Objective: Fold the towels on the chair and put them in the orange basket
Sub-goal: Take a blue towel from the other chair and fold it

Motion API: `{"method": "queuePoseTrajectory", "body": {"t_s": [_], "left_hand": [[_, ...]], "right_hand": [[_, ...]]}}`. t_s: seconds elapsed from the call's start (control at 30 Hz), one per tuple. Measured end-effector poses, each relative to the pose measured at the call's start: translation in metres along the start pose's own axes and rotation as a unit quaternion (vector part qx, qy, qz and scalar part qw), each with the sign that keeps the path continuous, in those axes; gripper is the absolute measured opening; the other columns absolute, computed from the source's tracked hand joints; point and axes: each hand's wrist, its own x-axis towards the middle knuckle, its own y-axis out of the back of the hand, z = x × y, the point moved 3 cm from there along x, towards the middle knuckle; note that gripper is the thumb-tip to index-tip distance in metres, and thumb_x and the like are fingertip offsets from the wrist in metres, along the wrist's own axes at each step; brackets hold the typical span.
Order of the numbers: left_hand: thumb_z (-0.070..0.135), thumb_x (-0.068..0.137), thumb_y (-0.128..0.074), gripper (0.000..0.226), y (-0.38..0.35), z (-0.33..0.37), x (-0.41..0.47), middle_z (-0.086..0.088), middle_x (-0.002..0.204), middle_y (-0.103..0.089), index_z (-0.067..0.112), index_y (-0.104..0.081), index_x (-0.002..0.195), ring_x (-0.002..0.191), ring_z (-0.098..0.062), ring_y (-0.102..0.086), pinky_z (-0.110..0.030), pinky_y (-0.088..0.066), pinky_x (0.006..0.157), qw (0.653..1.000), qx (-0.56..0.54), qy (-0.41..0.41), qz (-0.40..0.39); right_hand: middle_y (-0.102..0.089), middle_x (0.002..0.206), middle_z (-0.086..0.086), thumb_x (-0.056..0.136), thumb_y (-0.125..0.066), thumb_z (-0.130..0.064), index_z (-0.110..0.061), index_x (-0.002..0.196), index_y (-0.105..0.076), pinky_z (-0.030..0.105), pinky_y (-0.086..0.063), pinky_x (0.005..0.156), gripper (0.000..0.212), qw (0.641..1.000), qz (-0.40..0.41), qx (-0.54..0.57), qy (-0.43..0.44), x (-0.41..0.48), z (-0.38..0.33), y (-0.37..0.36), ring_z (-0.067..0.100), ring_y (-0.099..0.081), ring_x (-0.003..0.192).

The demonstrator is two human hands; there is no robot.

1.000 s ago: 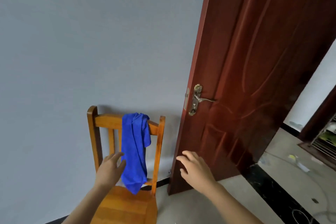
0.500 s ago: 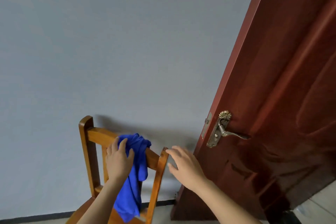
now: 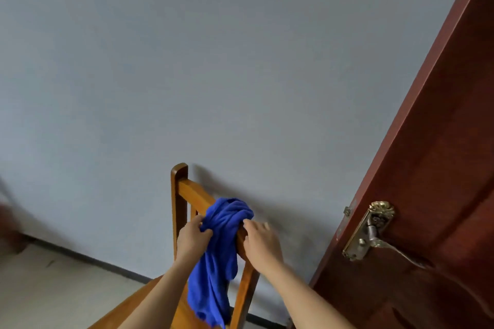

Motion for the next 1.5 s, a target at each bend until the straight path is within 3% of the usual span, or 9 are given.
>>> {"method": "queuePoseTrajectory", "body": {"t_s": [0.23, 0.4, 0.5, 0.6, 0.73, 0.87, 1.0, 1.2, 1.5], "left_hand": [[-0.006, 0.08, -0.05, 0.036, 0.044, 0.027, -0.04, -0.009, 0.08, -0.062, 0.03, -0.056, 0.08, 0.069, -0.018, -0.054, -0.028, -0.046, 0.06, 0.995, -0.066, -0.069, 0.038], [-0.012, 0.075, -0.048, 0.043, 0.089, 0.043, -0.065, 0.007, 0.082, -0.063, 0.03, -0.06, 0.08, 0.078, -0.012, -0.056, -0.014, -0.045, 0.061, 0.993, -0.036, -0.116, 0.009], [-0.011, 0.075, -0.048, 0.042, 0.117, 0.045, -0.079, 0.009, 0.081, -0.063, 0.028, -0.062, 0.081, 0.079, -0.011, -0.056, -0.019, -0.046, 0.068, 0.992, -0.017, -0.126, 0.006], [-0.011, 0.076, -0.048, 0.04, 0.144, 0.038, -0.092, 0.008, 0.082, -0.064, 0.025, -0.063, 0.082, 0.081, -0.015, -0.058, -0.028, -0.052, 0.074, 0.992, -0.016, -0.119, 0.037], [-0.008, 0.078, -0.049, 0.033, 0.171, 0.015, -0.109, 0.005, 0.083, -0.063, 0.023, -0.061, 0.082, 0.079, -0.014, -0.057, -0.02, -0.046, 0.068, 0.992, -0.002, -0.082, 0.091], [-0.005, 0.08, -0.05, 0.029, 0.194, -0.011, -0.124, 0.003, 0.087, -0.061, 0.023, -0.058, 0.083, 0.083, -0.018, -0.057, -0.029, -0.049, 0.073, 0.989, 0.035, -0.052, 0.137], [-0.006, 0.083, -0.048, 0.026, 0.213, -0.023, -0.135, -0.001, 0.08, -0.062, 0.017, -0.06, 0.083, 0.075, -0.017, -0.056, -0.025, -0.048, 0.067, 0.98, -0.025, -0.018, 0.199], [-0.006, 0.087, -0.046, 0.025, 0.254, -0.037, -0.149, -0.006, 0.08, -0.06, 0.015, -0.059, 0.082, 0.074, -0.019, -0.056, -0.029, -0.049, 0.067, 0.957, -0.095, -0.003, 0.275], [0.003, 0.085, -0.048, 0.021, 0.249, -0.111, -0.136, -0.012, 0.104, -0.061, 0.01, -0.061, 0.1, 0.099, -0.031, -0.054, -0.043, -0.047, 0.085, 0.952, 0.059, 0.119, 0.276]], "right_hand": [[-0.043, 0.142, 0.0, 0.086, -0.051, -0.054, -0.023, 0.143, -0.026, 0.041, -0.035, 0.105, 0.069, 0.985, -0.067, 0.157, -0.033, 0.005, -0.003, 0.01, 0.024, -0.041, 0.129], [-0.027, 0.146, -0.01, 0.087, -0.062, -0.028, -0.028, 0.145, -0.021, 0.031, -0.036, 0.107, 0.071, 0.914, -0.058, 0.386, 0.11, -0.005, -0.052, 0.044, 0.009, -0.031, 0.132], [-0.044, 0.111, -0.024, 0.088, -0.059, -0.013, -0.028, 0.117, -0.051, 0.014, -0.039, 0.088, 0.033, 0.905, -0.103, 0.359, 0.205, -0.002, -0.072, 0.053, -0.008, -0.043, 0.1], [-0.048, 0.071, -0.003, 0.089, -0.055, -0.012, -0.016, 0.073, -0.048, 0.023, -0.035, 0.066, 0.018, 0.9, -0.168, 0.33, 0.231, 0.0, -0.089, 0.046, 0.01, -0.044, 0.067], [-0.048, 0.069, -0.005, 0.086, -0.063, -0.022, -0.018, 0.072, -0.047, 0.017, -0.032, 0.057, 0.021, 0.902, -0.203, 0.3, 0.233, 0.009, -0.108, 0.054, 0.007, -0.043, 0.062], [-0.058, 0.082, 0.001, 0.081, -0.069, -0.025, -0.007, 0.085, -0.059, 0.024, -0.042, 0.068, 0.021, 0.89, -0.301, 0.225, 0.257, 0.012, -0.134, 0.056, 0.013, -0.054, 0.075], [-0.064, 0.087, 0.002, 0.08, -0.067, -0.017, -0.018, 0.076, -0.06, 0.031, -0.051, 0.075, 0.008, 0.885, -0.357, 0.129, 0.268, 0.014, -0.142, 0.038, 0.019, -0.062, 0.086], [-0.066, 0.104, 0.011, 0.081, -0.066, -0.016, -0.006, 0.098, -0.065, 0.032, -0.052, 0.085, 0.02, 0.902, -0.36, 0.079, 0.227, 0.025, -0.133, 0.023, 0.023, -0.064, 0.096], [-0.054, 0.07, 0.001, 0.081, -0.062, -0.007, -0.012, 0.068, -0.054, 0.023, -0.039, 0.06, 0.016, 0.92, -0.17, 0.237, 0.261, 0.026, -0.173, 0.084, 0.016, -0.052, 0.069]]}}
